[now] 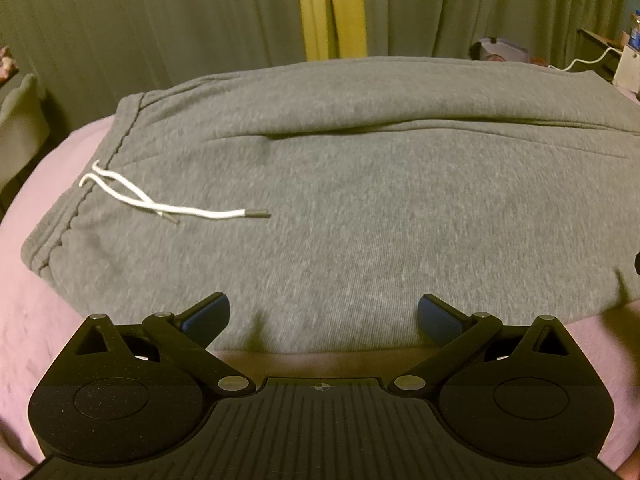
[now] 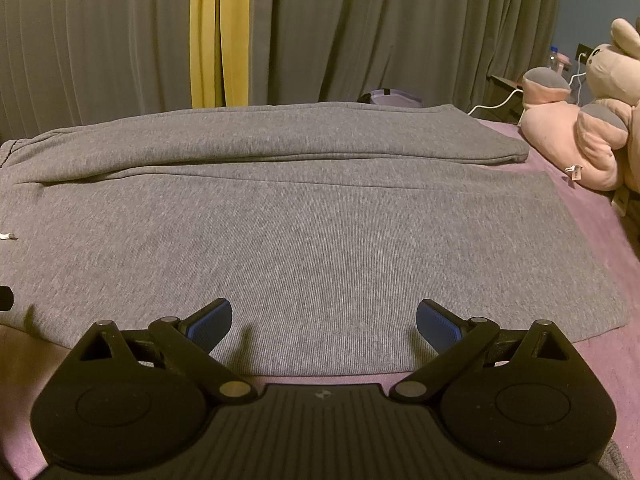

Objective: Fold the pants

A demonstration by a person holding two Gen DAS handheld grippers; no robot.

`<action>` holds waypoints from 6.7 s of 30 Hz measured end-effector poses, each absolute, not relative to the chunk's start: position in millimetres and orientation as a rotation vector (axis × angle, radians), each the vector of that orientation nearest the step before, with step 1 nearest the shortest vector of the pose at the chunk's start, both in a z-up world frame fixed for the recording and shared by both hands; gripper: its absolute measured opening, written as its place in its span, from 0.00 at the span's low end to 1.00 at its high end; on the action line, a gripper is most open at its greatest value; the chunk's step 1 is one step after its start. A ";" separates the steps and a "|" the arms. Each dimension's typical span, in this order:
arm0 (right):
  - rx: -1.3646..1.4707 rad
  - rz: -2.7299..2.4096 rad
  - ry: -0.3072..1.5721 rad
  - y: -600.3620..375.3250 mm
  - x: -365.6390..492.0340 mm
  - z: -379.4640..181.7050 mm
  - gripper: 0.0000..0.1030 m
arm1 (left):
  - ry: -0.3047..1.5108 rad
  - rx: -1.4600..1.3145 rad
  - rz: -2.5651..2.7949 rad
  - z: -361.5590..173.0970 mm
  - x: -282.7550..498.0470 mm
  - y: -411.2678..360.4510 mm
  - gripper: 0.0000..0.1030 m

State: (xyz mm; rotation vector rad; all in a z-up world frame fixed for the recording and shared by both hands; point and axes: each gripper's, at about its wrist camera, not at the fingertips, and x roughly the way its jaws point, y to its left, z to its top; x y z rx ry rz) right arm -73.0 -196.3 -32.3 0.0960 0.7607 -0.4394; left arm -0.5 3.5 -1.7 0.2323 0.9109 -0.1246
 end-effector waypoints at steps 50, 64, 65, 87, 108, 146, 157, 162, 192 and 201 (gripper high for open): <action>0.098 -0.444 0.764 -196.8 -72.9 -34.7 0.96 | 0.931 0.215 -0.130 -2.3 1.3 7.3 1.00; 0.093 -0.443 0.765 -197.6 -74.2 -35.6 0.96 | 0.934 0.216 -0.130 -3.6 0.9 7.1 1.00; 0.092 -0.442 0.766 -197.7 -74.4 -35.7 0.96 | 0.934 0.217 -0.130 -3.6 0.9 7.1 1.00; 0.063 -0.438 0.787 -191.9 -70.6 -37.1 0.96 | 0.947 0.223 -0.128 -3.4 0.5 6.6 1.00; 0.228 -0.463 0.929 -250.0 -16.6 -61.1 0.96 | 0.887 0.134 -0.035 31.1 40.2 10.9 1.00; 0.453 -0.893 0.866 -463.8 346.8 -58.3 0.65 | 0.603 0.031 0.450 -60.5 182.8 47.7 1.00; 0.390 -0.962 0.825 -462.5 327.3 -48.6 0.07 | 0.612 0.000 0.441 -61.0 185.1 52.6 1.00; 0.375 -0.889 0.626 -433.8 254.0 -0.2 0.06 | 0.624 -0.084 0.413 -61.4 186.3 64.4 1.00; 1.061 -0.763 0.268 -457.1 -33.8 -87.0 0.18 | 0.684 -0.413 0.077 13.3 274.1 110.3 0.99; 1.126 -0.741 0.204 -470.1 -36.5 -94.3 0.08 | 0.939 -0.403 0.095 -32.8 360.8 110.3 0.49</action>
